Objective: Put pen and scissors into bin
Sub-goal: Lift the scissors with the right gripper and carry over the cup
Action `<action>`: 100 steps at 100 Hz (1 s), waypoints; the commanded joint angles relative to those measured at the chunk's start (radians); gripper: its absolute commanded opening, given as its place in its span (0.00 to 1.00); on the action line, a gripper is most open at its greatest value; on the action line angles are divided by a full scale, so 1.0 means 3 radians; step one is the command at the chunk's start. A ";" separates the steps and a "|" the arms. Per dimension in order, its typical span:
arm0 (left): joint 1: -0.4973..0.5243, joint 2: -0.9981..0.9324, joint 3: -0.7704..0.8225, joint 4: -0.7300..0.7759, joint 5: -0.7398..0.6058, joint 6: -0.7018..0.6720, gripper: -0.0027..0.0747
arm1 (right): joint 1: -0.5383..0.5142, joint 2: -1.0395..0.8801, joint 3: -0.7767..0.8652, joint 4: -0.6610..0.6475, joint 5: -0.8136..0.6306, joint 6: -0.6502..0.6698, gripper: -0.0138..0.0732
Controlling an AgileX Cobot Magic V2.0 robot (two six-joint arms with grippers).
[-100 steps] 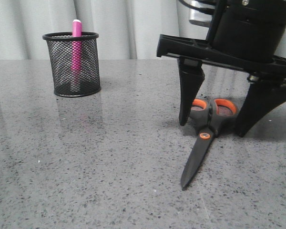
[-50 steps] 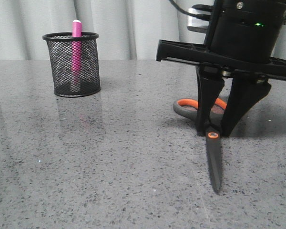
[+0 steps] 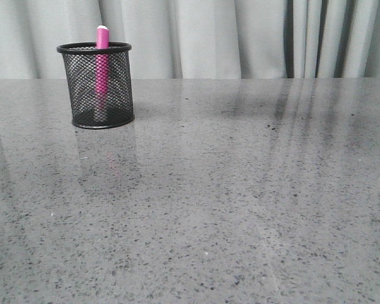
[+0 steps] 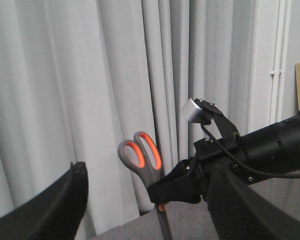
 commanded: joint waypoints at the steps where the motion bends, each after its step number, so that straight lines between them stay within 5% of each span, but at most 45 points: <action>1: -0.0023 -0.0122 -0.0096 0.0031 -0.0209 0.0011 0.63 | 0.0146 -0.0054 -0.0107 -0.0023 -0.0750 -0.0358 0.08; 15: -0.0023 -0.0284 -0.0096 0.0036 -0.0195 0.0011 0.54 | 0.0308 0.0172 0.0067 -0.0023 -0.1366 -0.0556 0.08; 39: -0.0023 -0.0539 -0.0096 0.0342 0.0201 0.0011 0.01 | 0.0373 0.0604 0.0462 -0.0217 -0.2367 -0.0564 0.08; 79: -0.0023 -0.0700 -0.0096 0.0602 0.0483 0.0011 0.01 | 0.0379 0.0856 0.0518 -0.0429 -0.2477 -0.0564 0.10; 100: -0.0023 -0.0700 -0.0096 0.0609 0.0490 0.0011 0.01 | 0.0379 0.0829 0.0518 -0.0416 -0.2465 -0.0564 0.49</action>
